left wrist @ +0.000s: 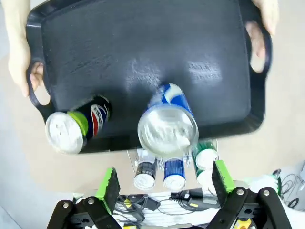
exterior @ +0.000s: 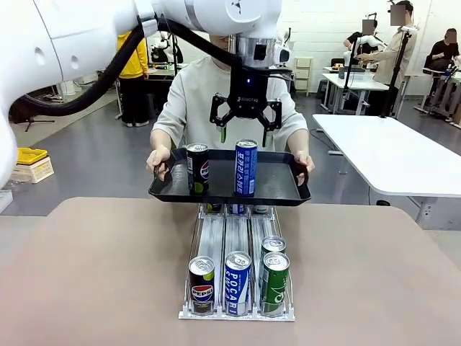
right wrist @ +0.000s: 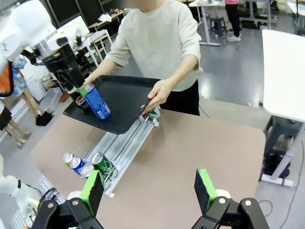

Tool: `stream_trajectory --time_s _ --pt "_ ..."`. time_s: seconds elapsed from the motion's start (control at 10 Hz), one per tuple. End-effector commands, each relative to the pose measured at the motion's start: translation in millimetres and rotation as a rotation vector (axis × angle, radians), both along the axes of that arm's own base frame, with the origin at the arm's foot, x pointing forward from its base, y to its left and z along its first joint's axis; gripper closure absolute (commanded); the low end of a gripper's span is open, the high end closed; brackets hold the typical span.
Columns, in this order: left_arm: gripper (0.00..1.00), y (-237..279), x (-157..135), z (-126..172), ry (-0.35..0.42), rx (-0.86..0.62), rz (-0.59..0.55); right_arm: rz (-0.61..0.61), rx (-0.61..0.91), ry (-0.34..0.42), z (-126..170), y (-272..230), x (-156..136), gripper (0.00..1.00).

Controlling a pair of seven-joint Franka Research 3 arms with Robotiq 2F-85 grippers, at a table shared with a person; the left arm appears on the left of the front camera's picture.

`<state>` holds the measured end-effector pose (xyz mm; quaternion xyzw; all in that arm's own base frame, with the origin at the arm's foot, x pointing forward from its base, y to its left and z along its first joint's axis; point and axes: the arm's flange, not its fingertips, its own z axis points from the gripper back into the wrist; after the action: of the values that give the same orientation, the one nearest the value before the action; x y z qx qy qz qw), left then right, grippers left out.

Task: Retrieve and hand over the desired beverage to the person.
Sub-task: Place the picked can on the Handle tray extended by the person.

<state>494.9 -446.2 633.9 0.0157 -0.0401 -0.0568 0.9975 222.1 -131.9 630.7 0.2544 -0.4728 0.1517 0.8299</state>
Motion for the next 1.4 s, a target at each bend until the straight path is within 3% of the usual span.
stream_trajectory --time_s 0.0,0.2,0.3,0.5,0.7,0.9,1.3 --pt "0.00 14.5 -66.6 44.4 -0.063 -0.008 -0.132 0.021 0.012 -0.011 -1.9 0.8 1.7 0.00" --pt "0.00 65.0 -149.5 56.5 -0.122 0.008 -0.265 0.021 0.012 -0.011 -1.9 0.8 1.7 0.00" --pt "0.00 97.2 -176.7 47.6 -0.150 0.035 -0.355 0.021 0.012 -0.011 -1.9 0.8 1.7 0.00" --pt "0.00 154.8 -218.7 28.8 -0.248 0.046 -0.403 0.021 0.012 -0.011 -1.9 0.8 1.7 0.00" --pt "0.00 221.3 -222.0 14.0 -0.278 0.001 -0.381 0.021 0.012 -0.011 -1.9 0.8 1.7 0.00" --pt "0.00 272.0 -207.1 2.6 -0.207 -0.081 -0.309 0.021 0.012 -0.011 -1.9 0.8 1.7 0.00" --pt "0.00 301.1 -178.0 -0.5 -0.104 -0.165 -0.163 0.021 0.012 -0.011 -1.9 0.8 1.7 0.00"
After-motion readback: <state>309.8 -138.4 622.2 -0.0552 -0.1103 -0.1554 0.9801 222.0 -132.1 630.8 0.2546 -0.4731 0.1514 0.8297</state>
